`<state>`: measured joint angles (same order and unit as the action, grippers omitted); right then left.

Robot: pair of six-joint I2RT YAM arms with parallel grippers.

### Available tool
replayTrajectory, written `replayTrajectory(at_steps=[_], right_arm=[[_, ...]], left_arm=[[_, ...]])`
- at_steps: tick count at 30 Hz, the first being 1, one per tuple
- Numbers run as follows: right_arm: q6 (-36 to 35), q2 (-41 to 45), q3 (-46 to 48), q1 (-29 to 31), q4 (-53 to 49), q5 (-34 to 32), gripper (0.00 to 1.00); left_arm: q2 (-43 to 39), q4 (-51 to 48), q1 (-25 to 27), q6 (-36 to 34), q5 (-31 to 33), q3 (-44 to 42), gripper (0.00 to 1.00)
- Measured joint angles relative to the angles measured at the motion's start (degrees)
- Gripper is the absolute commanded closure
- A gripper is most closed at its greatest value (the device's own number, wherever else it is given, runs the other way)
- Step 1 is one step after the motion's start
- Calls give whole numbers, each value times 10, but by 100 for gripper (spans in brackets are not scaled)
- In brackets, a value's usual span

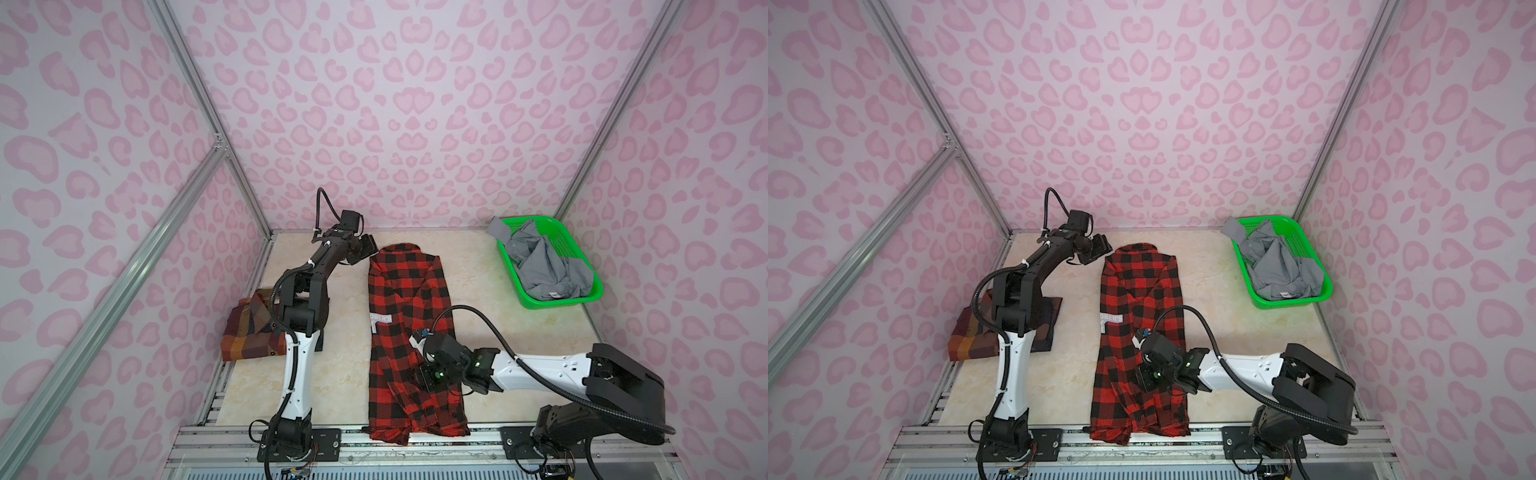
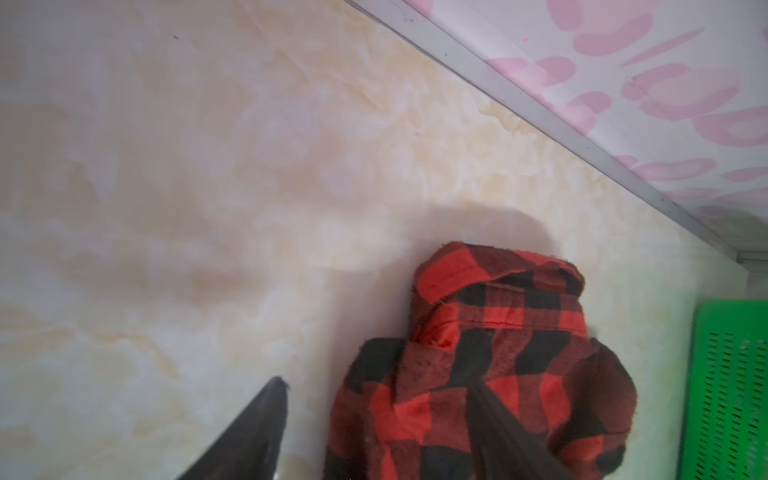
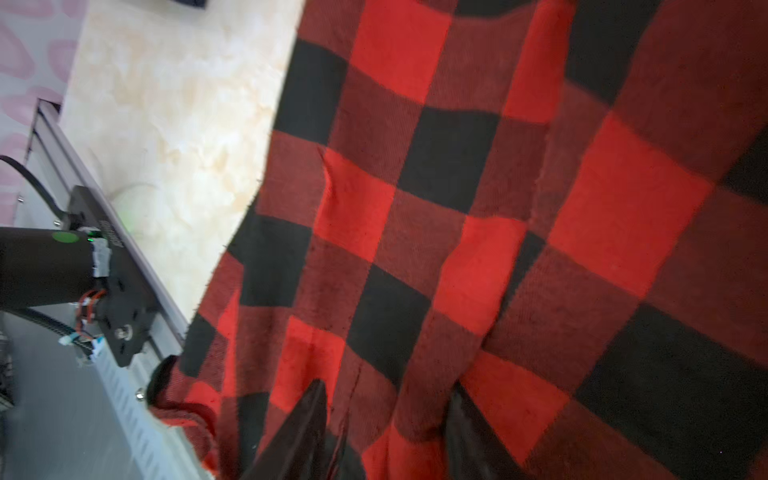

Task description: Fold and stack the long sleeve shirts

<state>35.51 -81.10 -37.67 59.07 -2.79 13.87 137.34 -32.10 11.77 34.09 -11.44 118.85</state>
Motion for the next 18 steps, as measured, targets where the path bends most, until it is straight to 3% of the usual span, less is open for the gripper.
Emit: replayTrajectory(at_steps=[4,7,12,18], right_arm=[[-3,58,-9,-30,-28,-7,48],[-4,90,-9,-57,-62,-15,46],[4,144,30,-103,-98,-20,46],[30,169,74,-104,-129,-5,46]], left_arm=[[-18,3,3,-8,-5,-54,18],[-65,38,6,-11,-15,-159,18],[-220,76,36,9,-24,-358,18],[-452,124,76,23,-33,-534,18]])
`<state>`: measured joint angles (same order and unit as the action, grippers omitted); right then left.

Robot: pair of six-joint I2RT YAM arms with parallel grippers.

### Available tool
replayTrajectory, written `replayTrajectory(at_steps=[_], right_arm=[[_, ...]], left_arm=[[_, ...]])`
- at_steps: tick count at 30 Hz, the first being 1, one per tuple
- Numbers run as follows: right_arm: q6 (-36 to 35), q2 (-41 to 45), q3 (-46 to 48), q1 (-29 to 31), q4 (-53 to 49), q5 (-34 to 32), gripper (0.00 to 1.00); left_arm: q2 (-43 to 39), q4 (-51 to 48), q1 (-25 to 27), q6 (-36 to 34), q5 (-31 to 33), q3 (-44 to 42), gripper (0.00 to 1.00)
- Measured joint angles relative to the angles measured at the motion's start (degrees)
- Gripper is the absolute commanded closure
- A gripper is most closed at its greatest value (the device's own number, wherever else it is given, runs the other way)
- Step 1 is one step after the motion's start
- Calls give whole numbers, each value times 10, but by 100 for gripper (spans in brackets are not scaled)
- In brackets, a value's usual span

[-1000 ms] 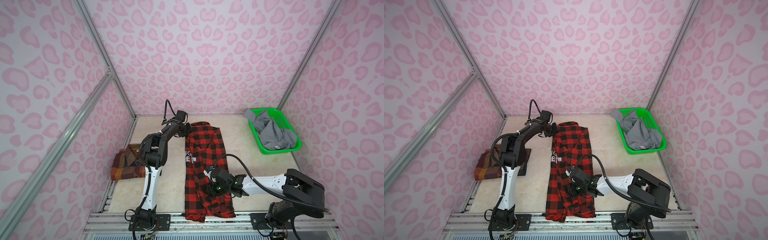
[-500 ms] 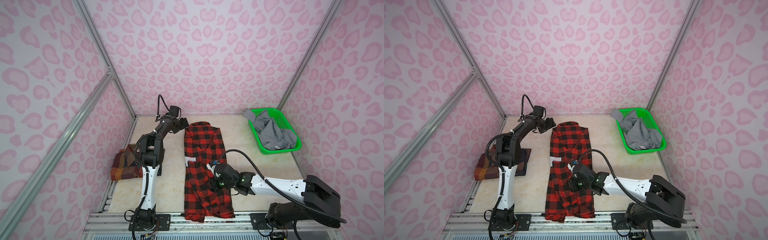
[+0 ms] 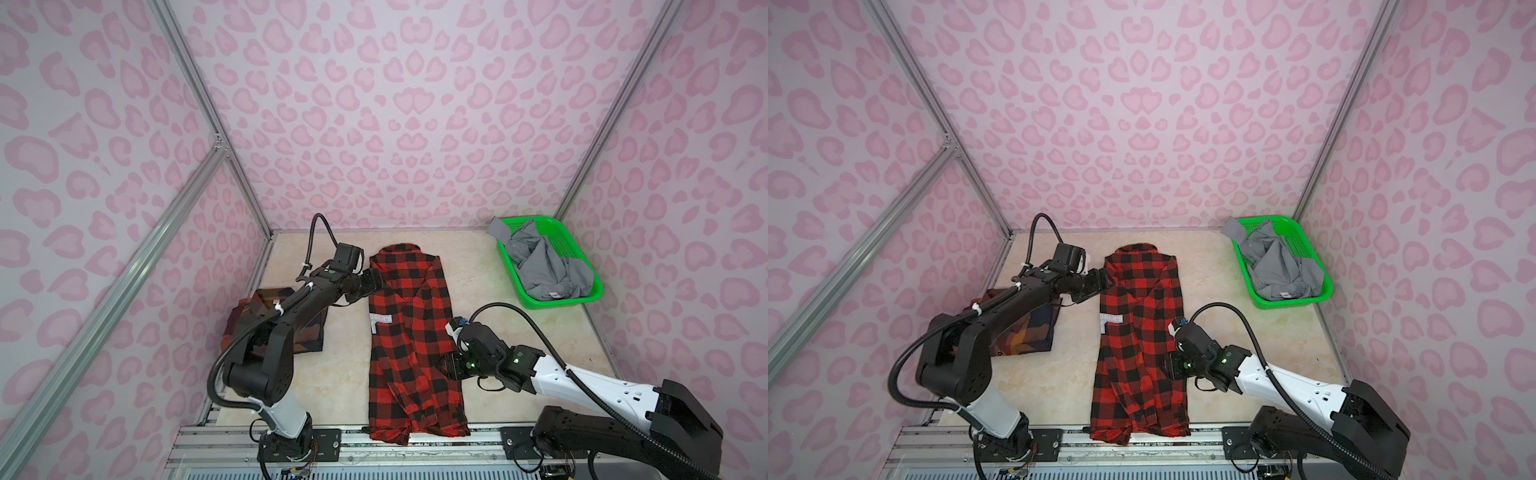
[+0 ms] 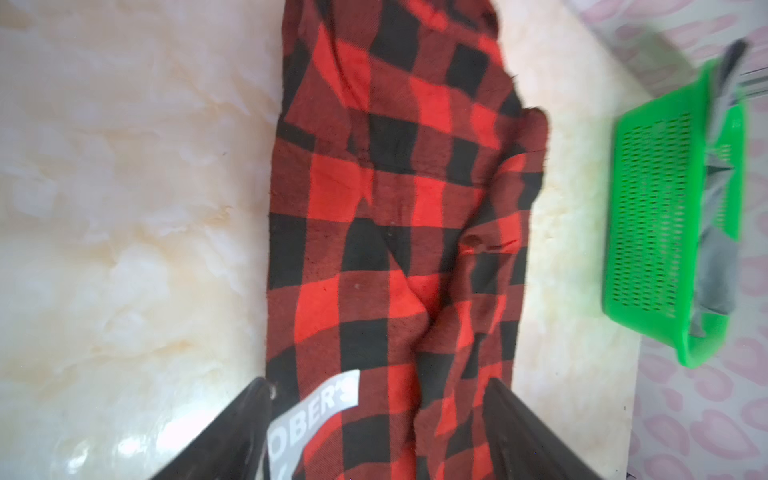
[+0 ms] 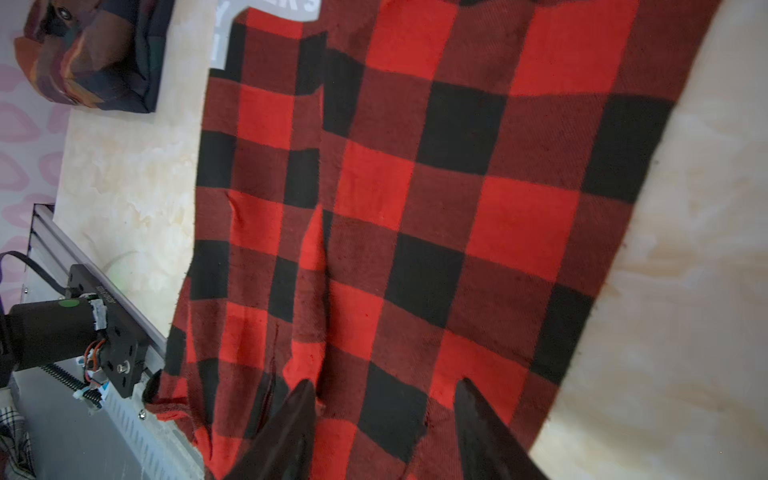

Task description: Fold and stack the long sleeve shirts

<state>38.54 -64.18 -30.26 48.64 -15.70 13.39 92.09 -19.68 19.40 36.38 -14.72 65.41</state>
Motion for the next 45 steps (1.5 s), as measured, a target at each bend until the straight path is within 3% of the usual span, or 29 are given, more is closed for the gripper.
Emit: replayTrajectory(at_steps=[8,14,24,29,34,45], right_arm=[[60,89,64,0,-42,17,37],[129,160,104,29,-86,32,36],[275,303,174,129,-143,25,36],[325,347,196,139,-138,16,36],[342,313,197,143,-99,16,37],[330,197,178,148,-15,16,42]], left_arm=[[-209,-16,31,0,11,-156,16],[-331,-62,124,40,14,-275,15],[-519,-116,290,188,30,-427,13],[-525,-114,360,252,40,-461,12],[-487,-95,407,290,58,-472,12],[-451,25,435,335,70,-495,11]])
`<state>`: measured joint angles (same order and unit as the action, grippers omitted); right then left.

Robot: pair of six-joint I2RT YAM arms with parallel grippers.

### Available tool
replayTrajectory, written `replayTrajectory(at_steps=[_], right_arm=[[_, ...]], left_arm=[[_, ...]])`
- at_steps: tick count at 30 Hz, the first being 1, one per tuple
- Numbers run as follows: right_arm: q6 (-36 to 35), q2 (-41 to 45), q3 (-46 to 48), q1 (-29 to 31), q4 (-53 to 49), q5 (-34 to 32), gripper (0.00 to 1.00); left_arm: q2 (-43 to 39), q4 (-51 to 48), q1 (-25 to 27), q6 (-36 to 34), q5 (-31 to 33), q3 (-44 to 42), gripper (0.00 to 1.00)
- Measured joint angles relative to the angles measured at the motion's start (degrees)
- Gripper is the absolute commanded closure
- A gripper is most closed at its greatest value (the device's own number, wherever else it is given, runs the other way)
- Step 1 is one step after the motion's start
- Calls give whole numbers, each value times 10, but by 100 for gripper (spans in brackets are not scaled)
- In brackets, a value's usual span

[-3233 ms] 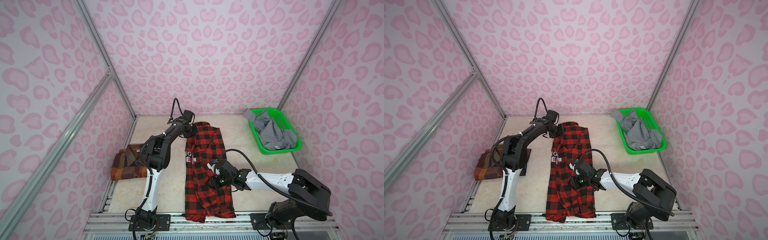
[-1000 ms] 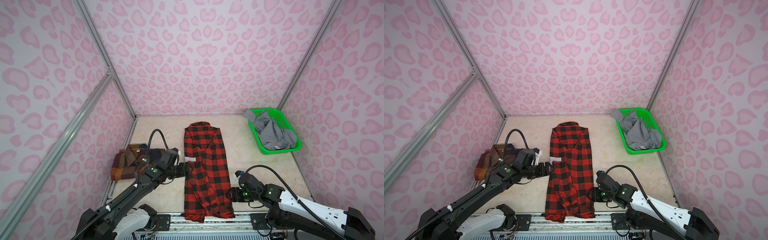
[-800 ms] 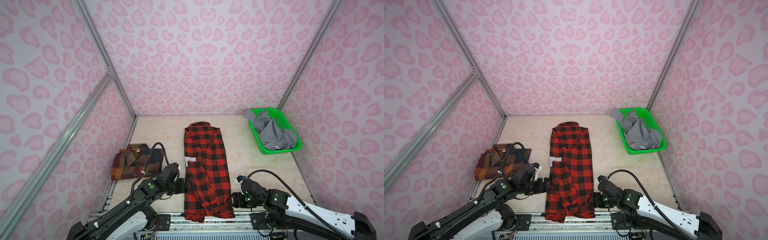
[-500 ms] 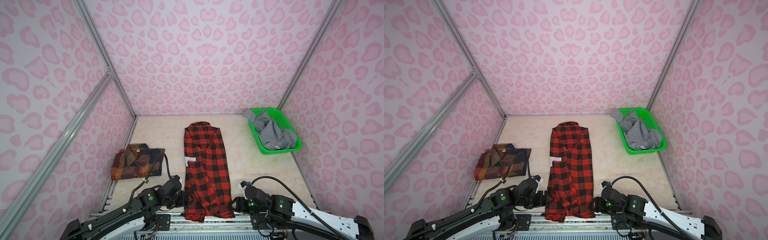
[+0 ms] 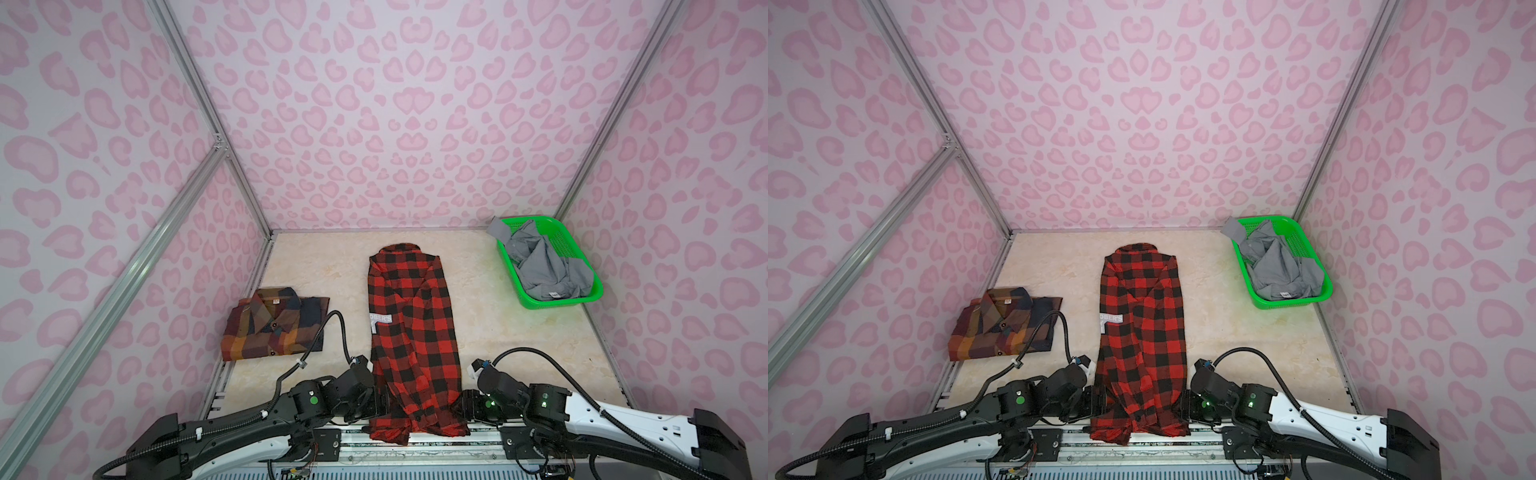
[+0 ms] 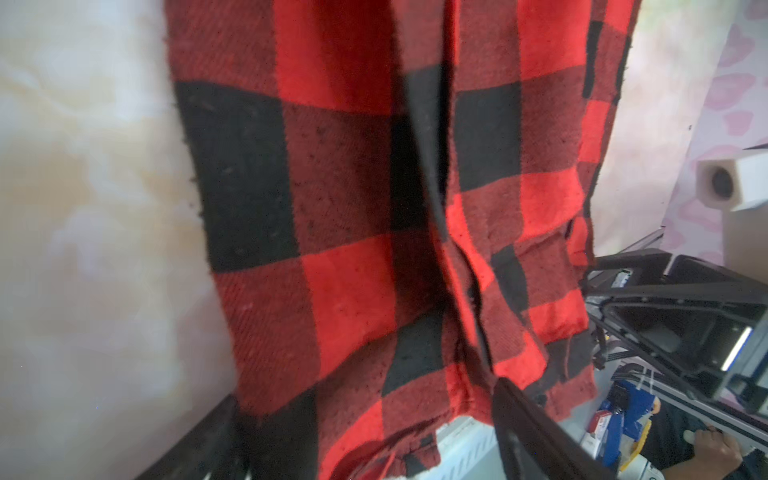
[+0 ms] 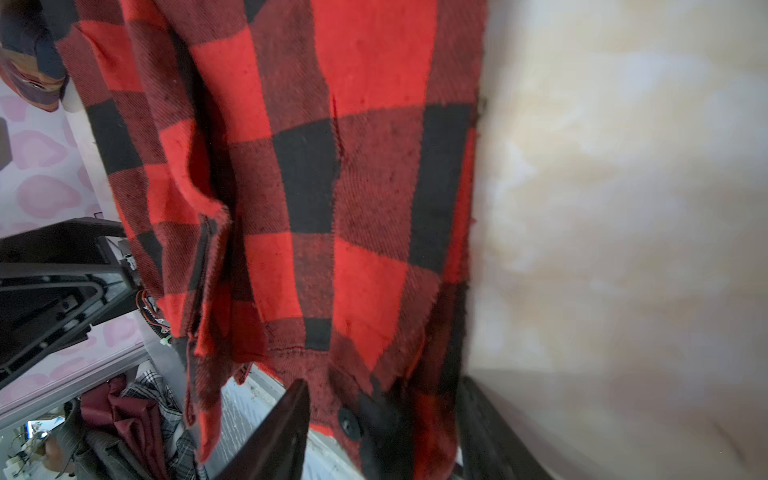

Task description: Fold and stack the long sleeve shirts

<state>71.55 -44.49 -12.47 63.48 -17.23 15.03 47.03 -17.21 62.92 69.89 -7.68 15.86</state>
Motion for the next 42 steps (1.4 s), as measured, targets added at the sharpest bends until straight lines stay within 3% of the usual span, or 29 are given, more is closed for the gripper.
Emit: replayTrajectory(at_steps=[10,20,24,29,34,42], right_arm=[[0,-66,3,7,90,7,47],[-2,-66,6,9,88,2,63],[-2,-68,6,10,85,0,68],[-6,-73,4,10,83,0,70],[-7,-71,4,10,81,0,70],[-8,-69,3,12,76,-2,71]], left_arm=[[82,117,30,9,2,0,12],[76,189,43,35,15,-38,27],[75,196,44,36,16,-44,27],[64,167,45,35,16,-34,17],[55,97,46,18,31,-10,13],[161,52,51,-24,65,59,13]])
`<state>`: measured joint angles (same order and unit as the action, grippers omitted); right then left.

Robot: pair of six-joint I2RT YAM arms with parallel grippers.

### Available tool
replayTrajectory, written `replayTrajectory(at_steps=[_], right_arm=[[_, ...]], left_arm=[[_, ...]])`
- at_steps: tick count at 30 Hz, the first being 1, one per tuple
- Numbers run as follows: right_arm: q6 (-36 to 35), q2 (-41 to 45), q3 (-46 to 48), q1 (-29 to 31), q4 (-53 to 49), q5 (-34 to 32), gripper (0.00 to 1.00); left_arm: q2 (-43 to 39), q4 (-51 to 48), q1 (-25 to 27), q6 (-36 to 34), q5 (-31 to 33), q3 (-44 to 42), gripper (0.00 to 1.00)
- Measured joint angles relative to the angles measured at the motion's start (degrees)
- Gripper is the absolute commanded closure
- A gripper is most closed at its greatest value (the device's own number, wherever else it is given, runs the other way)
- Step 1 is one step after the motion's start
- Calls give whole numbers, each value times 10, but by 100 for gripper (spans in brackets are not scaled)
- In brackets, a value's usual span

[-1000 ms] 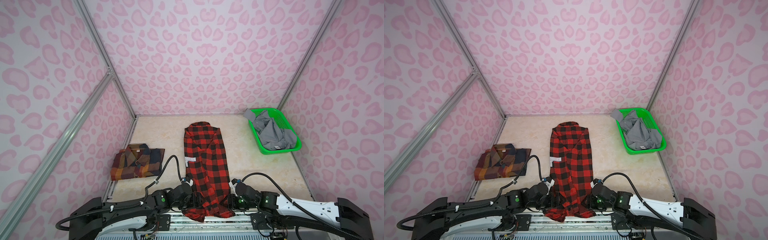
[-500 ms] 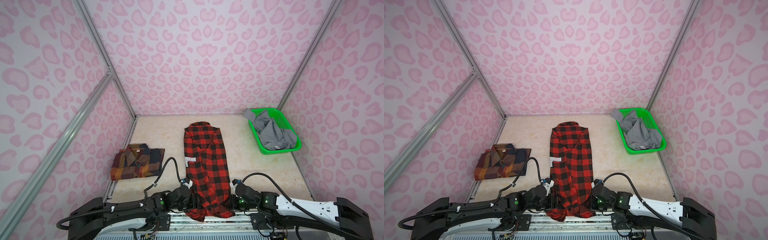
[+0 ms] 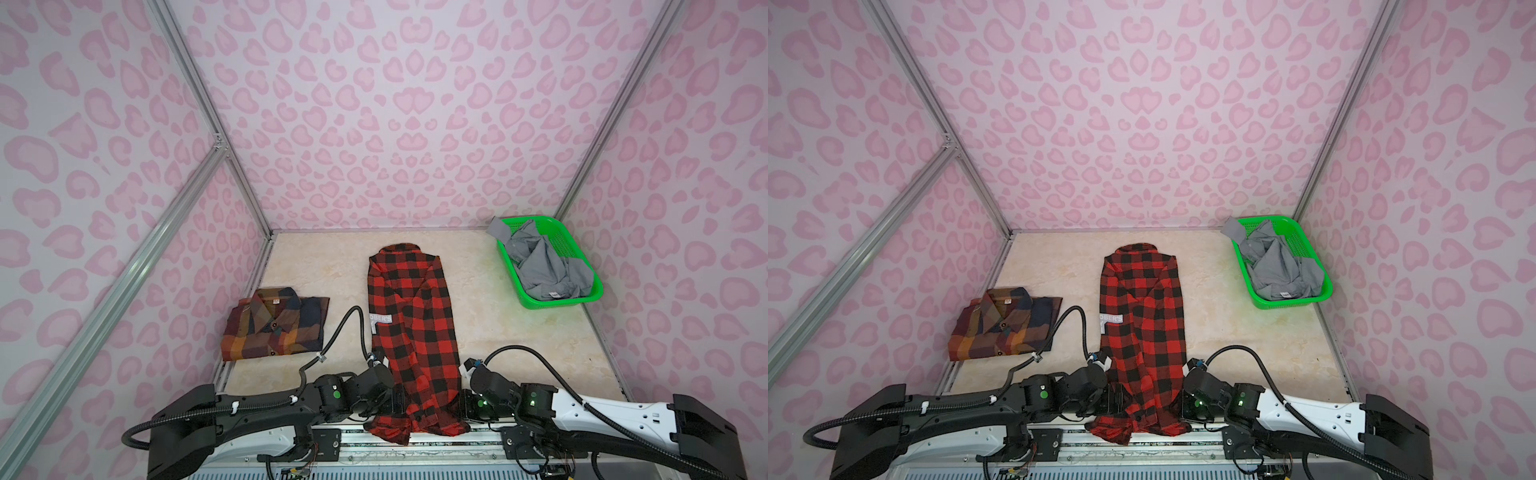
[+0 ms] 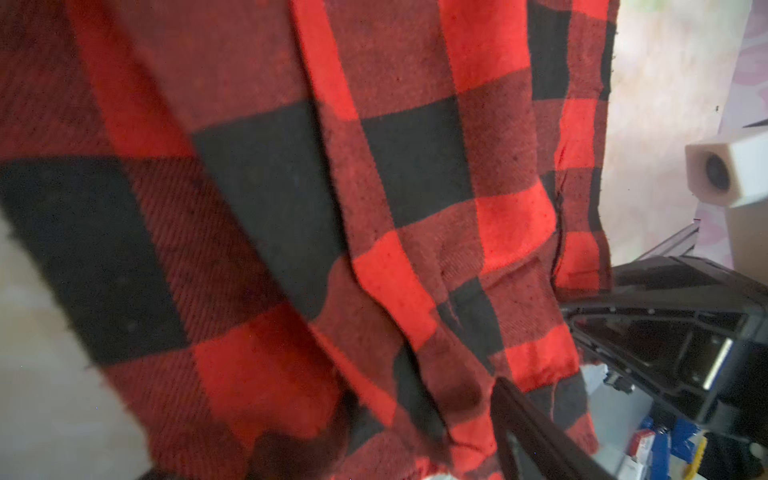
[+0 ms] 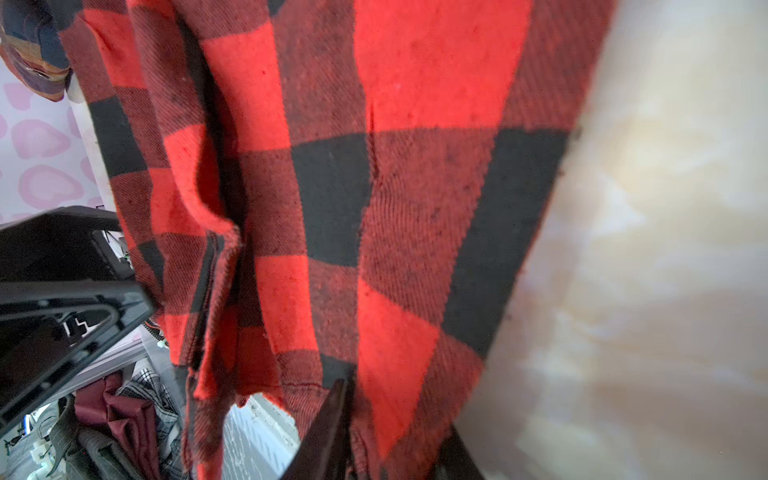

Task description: Fold and stack the long sleeve shirts

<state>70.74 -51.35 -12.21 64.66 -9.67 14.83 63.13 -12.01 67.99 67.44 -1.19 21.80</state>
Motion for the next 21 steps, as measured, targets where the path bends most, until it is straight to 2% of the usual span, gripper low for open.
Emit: replayTrajectory(at_steps=[3,6,8,11,14,17,18,21], right_arm=[[0,7,0,1,-10,0,72],[0,14,0,1,-19,-1,76],[0,15,0,1,-23,-2,79],[0,15,0,2,-25,-4,83],[1,9,1,7,-21,-5,85],[1,-4,-2,13,-12,-5,87],[1,-9,-5,15,-10,-5,88],[1,-24,-15,22,-7,-7,90]], left_arm=[[19,-7,10,-1,22,12,17],[31,0,26,1,50,12,26],[42,12,36,5,71,12,35],[51,17,51,13,94,12,40],[50,20,59,28,112,6,54],[36,31,59,44,120,-10,58],[31,35,60,50,121,-14,62],[19,26,60,64,118,-21,86]])
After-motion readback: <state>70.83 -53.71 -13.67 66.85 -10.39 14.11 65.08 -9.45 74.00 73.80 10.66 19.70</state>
